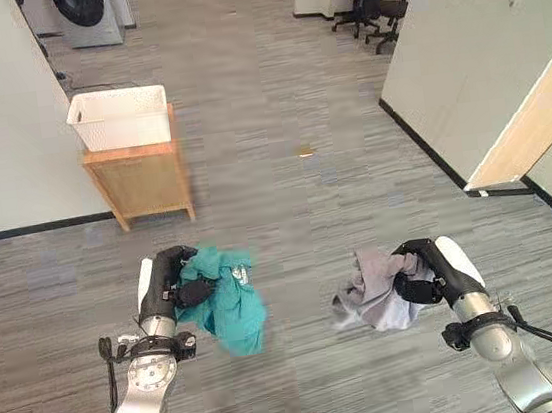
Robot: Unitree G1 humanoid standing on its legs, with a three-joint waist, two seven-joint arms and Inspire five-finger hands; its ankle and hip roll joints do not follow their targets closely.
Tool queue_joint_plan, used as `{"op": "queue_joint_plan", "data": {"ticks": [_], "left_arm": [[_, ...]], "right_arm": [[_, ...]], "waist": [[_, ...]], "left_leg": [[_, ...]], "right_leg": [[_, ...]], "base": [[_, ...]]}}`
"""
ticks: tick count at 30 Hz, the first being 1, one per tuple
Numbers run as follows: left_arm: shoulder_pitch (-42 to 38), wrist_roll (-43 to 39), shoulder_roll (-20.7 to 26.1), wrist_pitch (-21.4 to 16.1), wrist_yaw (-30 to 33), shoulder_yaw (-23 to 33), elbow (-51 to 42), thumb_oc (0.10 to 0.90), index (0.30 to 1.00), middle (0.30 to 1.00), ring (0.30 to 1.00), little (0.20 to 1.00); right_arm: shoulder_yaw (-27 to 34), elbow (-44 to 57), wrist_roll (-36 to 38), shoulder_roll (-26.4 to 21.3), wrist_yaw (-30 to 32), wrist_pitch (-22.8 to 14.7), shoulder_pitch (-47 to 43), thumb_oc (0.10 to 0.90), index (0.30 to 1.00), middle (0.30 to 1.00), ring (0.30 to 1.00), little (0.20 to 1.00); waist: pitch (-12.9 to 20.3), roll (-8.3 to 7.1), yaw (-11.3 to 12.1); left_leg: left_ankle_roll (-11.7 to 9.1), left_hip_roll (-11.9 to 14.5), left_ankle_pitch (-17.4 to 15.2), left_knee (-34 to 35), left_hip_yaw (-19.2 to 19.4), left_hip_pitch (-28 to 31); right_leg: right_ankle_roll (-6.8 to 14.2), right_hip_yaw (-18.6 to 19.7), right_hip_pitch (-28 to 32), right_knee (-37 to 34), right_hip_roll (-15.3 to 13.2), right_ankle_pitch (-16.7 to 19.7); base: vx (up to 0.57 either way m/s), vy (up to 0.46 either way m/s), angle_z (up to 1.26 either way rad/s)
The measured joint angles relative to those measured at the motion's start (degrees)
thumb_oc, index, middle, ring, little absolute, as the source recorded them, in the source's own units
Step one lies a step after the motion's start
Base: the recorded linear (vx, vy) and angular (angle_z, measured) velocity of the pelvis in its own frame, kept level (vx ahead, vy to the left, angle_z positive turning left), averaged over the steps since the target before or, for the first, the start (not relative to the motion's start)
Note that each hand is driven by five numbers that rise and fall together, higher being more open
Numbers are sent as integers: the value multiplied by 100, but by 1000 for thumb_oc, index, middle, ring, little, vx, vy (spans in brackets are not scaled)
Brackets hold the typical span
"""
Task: Pick up bed clothes into laundry basket.
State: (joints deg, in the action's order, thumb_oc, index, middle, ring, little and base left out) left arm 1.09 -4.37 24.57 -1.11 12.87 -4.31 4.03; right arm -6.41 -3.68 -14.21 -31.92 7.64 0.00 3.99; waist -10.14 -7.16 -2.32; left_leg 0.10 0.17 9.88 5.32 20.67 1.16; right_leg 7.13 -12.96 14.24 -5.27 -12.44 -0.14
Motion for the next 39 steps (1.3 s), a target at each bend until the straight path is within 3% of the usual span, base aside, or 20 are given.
{"op": "queue_joint_plan", "data": {"ticks": [2,3,6,12,17,21,22,23,25,27,28,29,31,33,34,35,36,37,38,39], "left_arm": [[-147,-159,-105,-408,93,-11,807,400,300,300,300,300],[-377,-281,-166,-398,201,37,1535,400,300,300,300,300],[-308,-362,-274,-133,274,249,2248,400,300,300,300,300],[456,-411,-525,17,293,354,2334,400,300,300,300,300],[337,-404,-408,-20,328,451,2142,400,300,300,300,300],[-571,-461,-206,-56,548,344,1980,400,300,300,300,300],[-721,-461,-166,-57,574,304,1976,400,300,300,300,300],[-944,-455,-60,-52,595,264,1958,400,300,300,300,300],[-1114,-383,56,-84,685,226,1661,400,300,300,300,300],[-1183,-227,289,-74,776,243,1290,400,300,300,300,300],[-1199,-191,374,-72,819,264,1155,400,300,300,300,300],[-1299,-52,437,-67,852,326,967,400,300,300,300,300],[-1411,72,511,-73,1042,327,633,400,300,300,300,300],[-1881,165,614,-63,1120,242,611,400,300,300,300,300],[-2018,229,710,-71,1153,209,580,400,300,300,300,300],[-2025,227,801,-52,1192,212,500,400,300,300,300,300],[-2015,235,908,-45,1202,219,400,400,300,300,300,300],[-2020,241,910,-56,1247,235,360,400,300,300,300,300],[-2057,245,911,-64,1279,237,325,400,300,300,300,300],[-2098,269,899,-92,1280,233,312,400,300,300,300,300]], "right_arm": [[-127,-724,90,273,406,-217,-131,400,300,300,300,300],[-221,-1338,160,588,580,-145,-323,400,300,300,300,300],[-498,-1950,195,680,570,48,-329,400,300,300,300,300],[-677,-1907,153,613,496,197,-157,400,300,300,300,300],[-1012,-1277,-88,24,451,131,-890,400,300,300,300,300],[-1327,-1109,-133,-790,460,-6,-2025,400,300,300,300,300],[-1332,-1102,-133,-861,458,-16,-2174,400,300,300,300,300],[-1336,-1083,-131,-935,459,-15,-2419,400,300,300,300,300],[-1292,-735,-134,-1219,460,-22,-2598,400,300,300,300,300],[-1216,-399,-150,-1268,457,-40,-2677,400,300,300,300,300],[-1217,-298,-158,-1279,453,-81,-2712,400,300,300,300,300],[-1173,-178,-211,-1227,481,-193,-2714,400,300,300,300,300],[-1309,-61,-312,-1201,453,-288,-2678,400,300,300,300,300],[-1363,-10,-406,-1186,406,-366,-2645,400,300,300,300,300],[-1372,9,-472,-1178,389,-385,-2651,400,300,300,300,300],[-1356,34,-522,-1118,393,-396,-2658,400,300,300,300,300],[-1286,69,-555,-1037,404,-408,-2614,400,300,300,300,300],[-1223,83,-568,-1001,416,-436,-2579,400,300,300,300,300],[-1184,115,-575,-1010,454,-389,-2547,400,300,300,300,300],[-1127,126,-575,-1014,497,-317,-2473,400,300,300,300,300]], "waist": [[211,-6,24],[316,-46,36],[220,-24,22],[91,130,101],[-25,168,195],[-471,261,412],[-518,273,456],[-555,286,447],[-568,343,461],[-556,264,519],[-542,250,528],[-535,218,643],[-479,284,646],[-451,325,588],[-426,261,525],[-428,264,468],[-433,323,340],[-423,432,232],[-383,614,-2],[-386,626,-168]], "left_leg": [[-9,62,-2,-21,81,-172],[-22,117,3,-63,80,-286],[-55,217,6,-211,80,-473],[-76,297,153,-19,61,-270],[-195,415,215,-61,23,-256],[-355,820,22,-992,-191,-922],[-365,915,-88,-1071,-38,-1008],[-420,1177,-78,-1219,642,-1064],[-671,1290,98,-1000,1224,-1046],[-539,1018,123,-713,1271,-866],[-346,910,138,-566,1265,-806],[-72,654,-5,-437,918,-705],[161,572,-25,-337,823,-487],[228,480,-116,-240,690,-181],[264,363,-276,-180,617,-3],[279,290,-347,-124,617,160],[368,217,-434,-3,563,385],[374,237,-478,6,514,439],[453,299,-494,-8,348,479],[420,287,-581,-25,229,598]], "right_leg": [[25,35,-119,4,33,-29],[37,54,-211,-28,76,-62],[87,50,-378,-4,137,56],[99,54,-273,2,252,132],[42,99,-261,-43,402,84],[-211,-120,-317,-48,658,0],[-260,-159,-304,-48,692,-31],[-257,-289,-230,-56,698,-102],[-250,-375,-206,-53,648,-143],[-208,-377,-200,-50,478,-169],[-209,-343,-192,-47,435,-158],[-156,-344,-247,241,283,-197],[82,-366,-311,868,209,-164],[437,-144,-868,2698,-94,-319],[662,182,-1264,3698,-298,-143],[735,421,-1666,4545,-453,227],[711,480,-2169,5375,-663,151],[588,406,-2378,5454,-676,-91],[414,210,-2619,4916,-651,-275],[357,113,-2780,4156,-600,-321]], "base": [[69,-19,-3],[58,-65,-7],[25,-26,2],[40,-44,-1],[-6,-118,-4],[225,-51,29],[398,147,63],[422,181,55],[482,211,50],[578,194,18],[564,157,1],[488,155,3],[515,210,24],[538,200,47],[510,174,34],[542,129,21],[525,40,18],[531,-45,51],[654,-201,64],[542,-186,60]]}}
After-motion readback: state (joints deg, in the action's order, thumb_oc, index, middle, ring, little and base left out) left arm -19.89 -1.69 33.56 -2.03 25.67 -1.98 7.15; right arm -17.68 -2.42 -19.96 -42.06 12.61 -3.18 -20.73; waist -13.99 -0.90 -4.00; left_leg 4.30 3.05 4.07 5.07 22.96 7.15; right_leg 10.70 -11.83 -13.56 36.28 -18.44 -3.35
